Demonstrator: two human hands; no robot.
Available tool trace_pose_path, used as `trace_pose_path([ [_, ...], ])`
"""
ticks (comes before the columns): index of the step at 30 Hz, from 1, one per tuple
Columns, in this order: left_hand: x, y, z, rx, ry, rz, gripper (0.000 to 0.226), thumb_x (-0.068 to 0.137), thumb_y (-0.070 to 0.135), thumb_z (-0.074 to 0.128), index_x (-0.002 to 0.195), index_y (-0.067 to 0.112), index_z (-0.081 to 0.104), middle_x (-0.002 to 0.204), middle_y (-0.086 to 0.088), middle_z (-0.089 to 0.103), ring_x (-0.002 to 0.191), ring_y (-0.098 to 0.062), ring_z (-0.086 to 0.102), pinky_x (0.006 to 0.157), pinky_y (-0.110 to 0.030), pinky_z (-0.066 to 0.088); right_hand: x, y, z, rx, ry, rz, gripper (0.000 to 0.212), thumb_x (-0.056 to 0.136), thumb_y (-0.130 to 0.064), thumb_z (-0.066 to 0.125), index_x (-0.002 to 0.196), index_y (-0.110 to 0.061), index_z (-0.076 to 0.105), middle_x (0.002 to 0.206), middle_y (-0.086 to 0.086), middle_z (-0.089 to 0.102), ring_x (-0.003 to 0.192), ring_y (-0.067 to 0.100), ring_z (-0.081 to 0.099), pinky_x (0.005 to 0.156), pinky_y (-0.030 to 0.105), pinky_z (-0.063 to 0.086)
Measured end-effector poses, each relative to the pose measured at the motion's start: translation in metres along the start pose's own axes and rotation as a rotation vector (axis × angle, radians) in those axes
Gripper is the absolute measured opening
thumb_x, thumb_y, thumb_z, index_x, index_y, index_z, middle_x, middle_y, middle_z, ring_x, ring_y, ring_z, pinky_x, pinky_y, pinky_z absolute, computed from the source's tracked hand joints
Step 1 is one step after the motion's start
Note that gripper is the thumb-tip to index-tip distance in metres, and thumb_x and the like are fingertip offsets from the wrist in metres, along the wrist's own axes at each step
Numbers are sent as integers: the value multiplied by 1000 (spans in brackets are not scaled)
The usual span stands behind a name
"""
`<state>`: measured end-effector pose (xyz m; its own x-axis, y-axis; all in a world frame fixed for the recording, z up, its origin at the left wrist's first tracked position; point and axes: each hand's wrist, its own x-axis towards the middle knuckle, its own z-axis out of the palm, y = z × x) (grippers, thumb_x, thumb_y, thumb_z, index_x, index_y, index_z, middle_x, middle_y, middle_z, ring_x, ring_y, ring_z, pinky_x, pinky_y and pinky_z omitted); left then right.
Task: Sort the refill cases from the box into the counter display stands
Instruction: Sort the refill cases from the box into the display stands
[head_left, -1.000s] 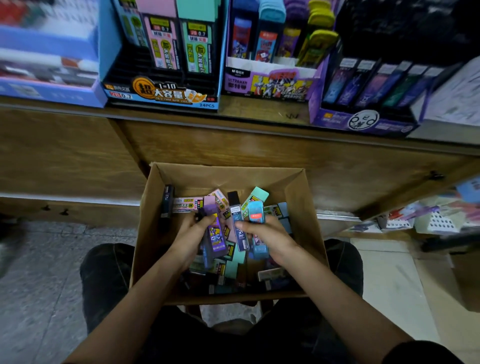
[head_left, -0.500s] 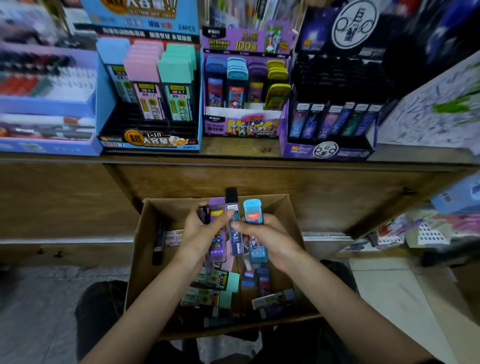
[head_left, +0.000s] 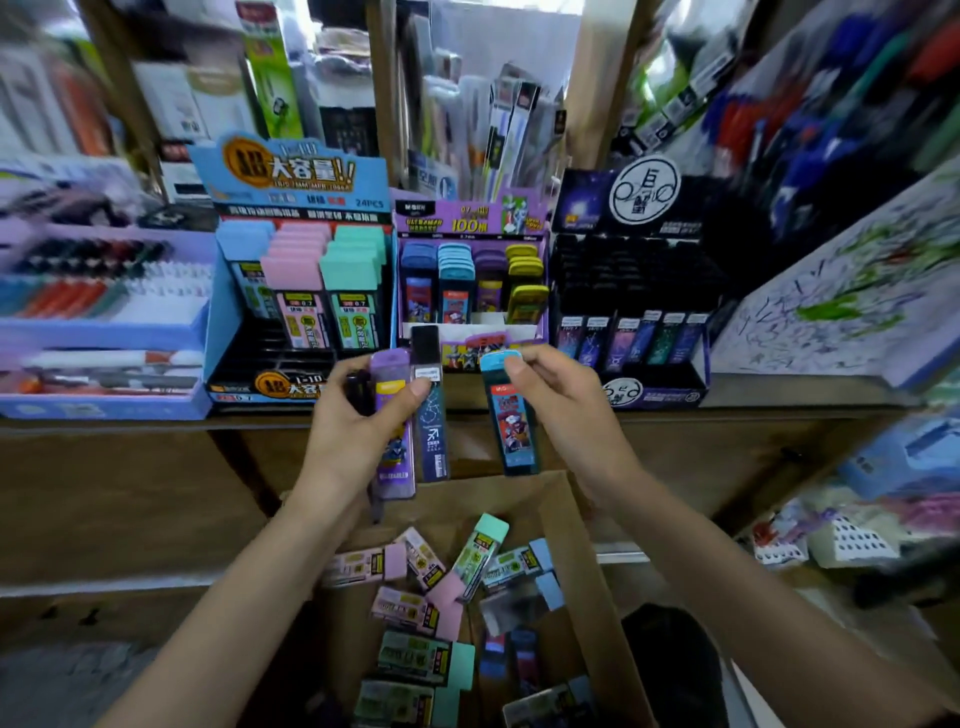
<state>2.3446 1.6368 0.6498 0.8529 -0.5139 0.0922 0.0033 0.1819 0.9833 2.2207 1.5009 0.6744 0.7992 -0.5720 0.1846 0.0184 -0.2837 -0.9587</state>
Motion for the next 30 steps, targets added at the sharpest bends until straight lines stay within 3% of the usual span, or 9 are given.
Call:
trace_pose_path([
  [3, 11, 18, -3, 34, -8, 59, 25, 77, 17, 72, 96, 23, 57, 79, 7, 66, 65, -2, 63, 59, -16, 52, 25, -20, -3, -77, 37, -108, 20, 95, -25, 53, 87, -40, 63, 97, 4, 63, 88, 11, 61, 75, 23, 48],
  [6, 19, 32, -5, 66, -12, 104, 29, 73, 25, 74, 97, 25, 57, 77, 9, 67, 69, -3, 64, 61, -15, 52, 54, -41, -10, -121, 84, -194, 16, 93, -19, 58, 94, -33, 66, 86, -16, 63, 79, -4, 57, 73, 15, 45],
  [11, 24, 40, -7, 37, 11, 128, 31, 73, 22, 74, 97, 29, 55, 79, 13, 69, 68, 6, 64, 57, -7, 47, 92, -60, -10, -230, 91, -204, 11, 90, -13, 61, 97, -21, 64, 84, -11, 59, 82, 14, 63, 69, 18, 49],
  [17, 23, 35, -17, 36, 13, 119, 27, 74, 18, 74, 94, 25, 58, 84, 3, 67, 70, -1, 66, 59, -12, 50, 109, -56, 1, -523, 103, -255, 17, 88, -13, 63, 104, -12, 67, 90, -7, 57, 81, 9, 55, 78, 18, 41],
  [20, 22, 32, -21, 33, 34, 119, 26, 76, 13, 73, 91, 24, 56, 79, 4, 65, 64, 2, 63, 57, -11, 49, 111, -46, 5, -648, 94, -286, 20, 88, -13, 63, 108, -10, 66, 90, -5, 54, 75, 8, 48, 77, 21, 40],
  [25, 19, 33, -23, 70, 30, 69, 36, 66, 29, 75, 96, 30, 55, 84, 8, 67, 71, 1, 66, 59, -14, 50, 114, -32, 10, -857, 50, -357, 23, 90, -17, 61, 112, -12, 60, 88, -5, 50, 80, 16, 52, 78, 38, 50],
  [28, 16, 34, -22, 87, 32, 47, 42, 62, 36, 74, 98, 29, 55, 86, 5, 68, 75, -9, 68, 58, -21, 50, 112, -28, 12, -925, 53, -382, 19, 89, -19, 62, 106, -14, 54, 88, -7, 46, 76, 13, 47, 72, 39, 51],
  [30, 15, 34, -22, 95, 32, 47, 42, 63, 36, 75, 98, 29, 54, 89, 2, 69, 77, -19, 67, 59, -28, 49, 110, -29, 12, -957, 57, -403, 23, 90, -20, 61, 109, -13, 51, 94, -4, 48, 83, 16, 50, 74, 34, 50],
])
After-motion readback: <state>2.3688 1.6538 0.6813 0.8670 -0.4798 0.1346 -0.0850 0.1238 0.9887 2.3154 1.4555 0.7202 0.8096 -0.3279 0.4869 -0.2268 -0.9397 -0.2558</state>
